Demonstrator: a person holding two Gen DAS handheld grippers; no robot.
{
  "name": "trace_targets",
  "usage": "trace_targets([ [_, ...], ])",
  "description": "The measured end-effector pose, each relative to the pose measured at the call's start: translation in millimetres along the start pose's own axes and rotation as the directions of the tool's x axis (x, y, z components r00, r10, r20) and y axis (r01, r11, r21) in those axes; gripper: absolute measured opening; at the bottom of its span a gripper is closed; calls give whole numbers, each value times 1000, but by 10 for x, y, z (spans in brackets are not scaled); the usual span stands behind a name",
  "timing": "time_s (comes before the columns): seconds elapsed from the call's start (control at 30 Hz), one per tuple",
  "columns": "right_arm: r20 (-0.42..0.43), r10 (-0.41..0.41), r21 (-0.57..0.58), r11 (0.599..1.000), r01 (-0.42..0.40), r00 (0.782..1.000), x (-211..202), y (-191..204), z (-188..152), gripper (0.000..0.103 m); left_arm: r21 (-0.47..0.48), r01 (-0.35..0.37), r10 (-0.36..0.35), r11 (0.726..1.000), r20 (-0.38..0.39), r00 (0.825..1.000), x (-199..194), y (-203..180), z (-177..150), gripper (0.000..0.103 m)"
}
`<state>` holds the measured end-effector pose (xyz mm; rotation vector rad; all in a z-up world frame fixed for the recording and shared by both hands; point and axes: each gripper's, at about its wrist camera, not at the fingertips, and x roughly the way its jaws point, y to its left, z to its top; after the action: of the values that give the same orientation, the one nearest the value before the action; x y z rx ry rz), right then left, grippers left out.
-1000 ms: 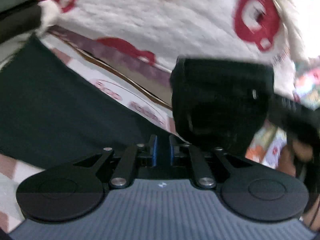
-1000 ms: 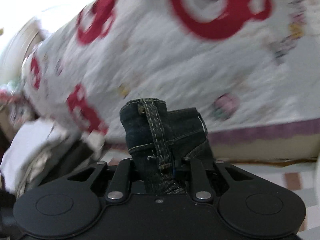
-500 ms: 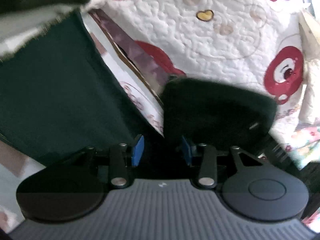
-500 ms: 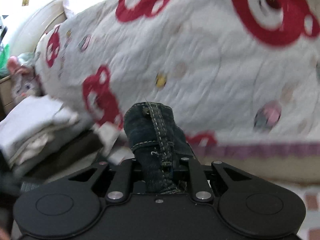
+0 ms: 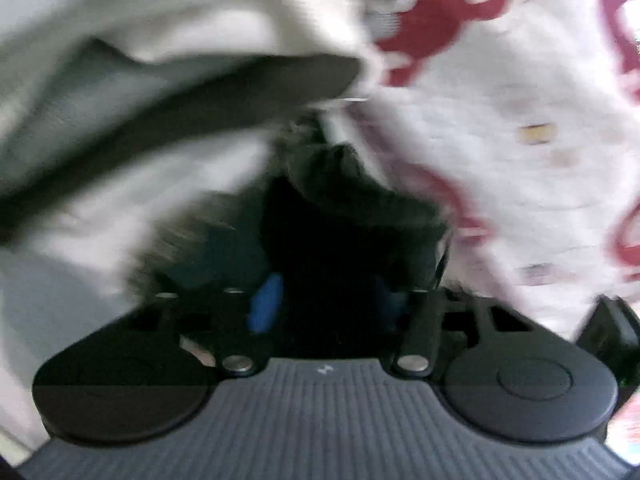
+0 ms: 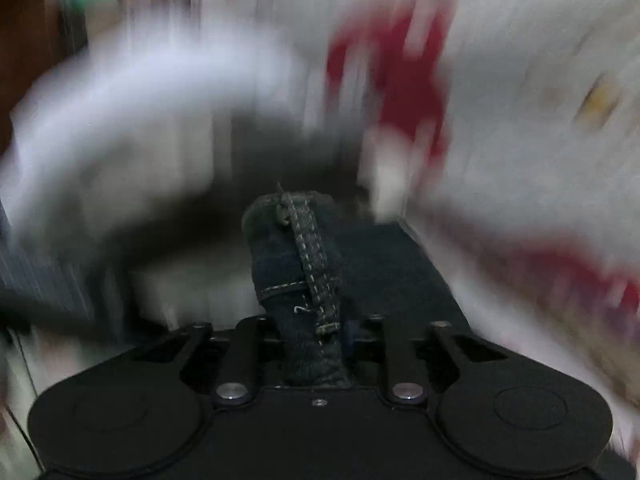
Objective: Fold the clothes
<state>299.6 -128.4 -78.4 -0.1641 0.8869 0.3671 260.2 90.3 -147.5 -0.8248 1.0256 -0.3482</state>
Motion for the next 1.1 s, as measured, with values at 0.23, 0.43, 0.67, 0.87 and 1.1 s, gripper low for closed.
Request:
trace_targets([
  [0.23, 187, 189, 371, 895, -247, 964, -735, -772, -896, 53, -15, -70, 70, 997, -9, 998, 37, 57, 37, 57],
  [0.43, 99, -95, 461, 887, 39, 991, -1381, -1444, -1723, 53, -35, 2, -2, 999, 25, 1000, -106, -84, -31, 57],
  [0.67, -29, -350, 522, 794, 313, 936, -1962, -1739, -2623, 53, -41, 86, -83, 995, 50, 995, -210, -230, -139, 70],
  [0.87, -51, -402, 503, 780, 372, 914, -2007, -1827, -2816, 53, -86, 16, -15, 996, 12, 1000, -46, -177, -204, 71],
  [1.1, 21, -372, 441, 836, 326, 928, -1901, -1688, -2835, 53, -135, -67, 63, 989, -36, 997, 145, -115, -280, 72],
])
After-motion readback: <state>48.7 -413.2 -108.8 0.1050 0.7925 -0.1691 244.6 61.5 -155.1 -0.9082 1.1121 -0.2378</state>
